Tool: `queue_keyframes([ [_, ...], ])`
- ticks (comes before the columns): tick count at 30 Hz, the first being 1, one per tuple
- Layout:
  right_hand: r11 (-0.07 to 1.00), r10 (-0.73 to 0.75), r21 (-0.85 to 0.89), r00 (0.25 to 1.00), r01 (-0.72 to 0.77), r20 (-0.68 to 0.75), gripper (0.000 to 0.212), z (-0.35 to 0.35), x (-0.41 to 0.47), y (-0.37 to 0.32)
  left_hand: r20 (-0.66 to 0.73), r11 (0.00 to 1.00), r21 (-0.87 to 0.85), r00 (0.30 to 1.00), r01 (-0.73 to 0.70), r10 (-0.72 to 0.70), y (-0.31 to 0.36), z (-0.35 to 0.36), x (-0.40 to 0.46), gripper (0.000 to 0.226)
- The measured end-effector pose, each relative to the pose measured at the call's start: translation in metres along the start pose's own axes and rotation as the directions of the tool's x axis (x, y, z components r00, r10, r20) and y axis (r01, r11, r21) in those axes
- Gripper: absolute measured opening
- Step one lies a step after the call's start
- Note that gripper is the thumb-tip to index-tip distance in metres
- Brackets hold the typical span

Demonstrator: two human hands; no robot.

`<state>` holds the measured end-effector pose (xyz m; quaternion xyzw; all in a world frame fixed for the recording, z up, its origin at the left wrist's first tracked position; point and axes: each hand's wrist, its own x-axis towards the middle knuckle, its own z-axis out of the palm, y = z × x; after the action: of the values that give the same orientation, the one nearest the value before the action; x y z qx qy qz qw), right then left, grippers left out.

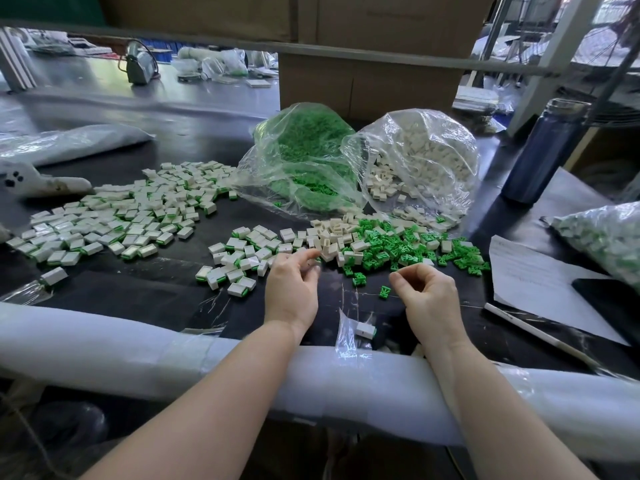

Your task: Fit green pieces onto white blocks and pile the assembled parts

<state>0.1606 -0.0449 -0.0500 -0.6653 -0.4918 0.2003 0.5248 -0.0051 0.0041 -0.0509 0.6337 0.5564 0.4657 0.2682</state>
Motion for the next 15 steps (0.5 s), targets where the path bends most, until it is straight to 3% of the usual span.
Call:
queue_keyframes([
  [9,0.995,0.060,-0.074,0.998,-0.061,-0.016,0.017,-0.0013,0.0018,0.0027,0.157,0.942,0.329,0.980,0.065,-0.123,0.0000,0.0065,0.0004,0.031],
  [15,0.988,0.066,-0.141,0.998,-0.065,0.007,0.014,-0.0002,0.0036,0.0047,0.188,0.891,0.451,0.972,0.043,-0.143,0.0021,0.0097,0.0003,0.054],
])
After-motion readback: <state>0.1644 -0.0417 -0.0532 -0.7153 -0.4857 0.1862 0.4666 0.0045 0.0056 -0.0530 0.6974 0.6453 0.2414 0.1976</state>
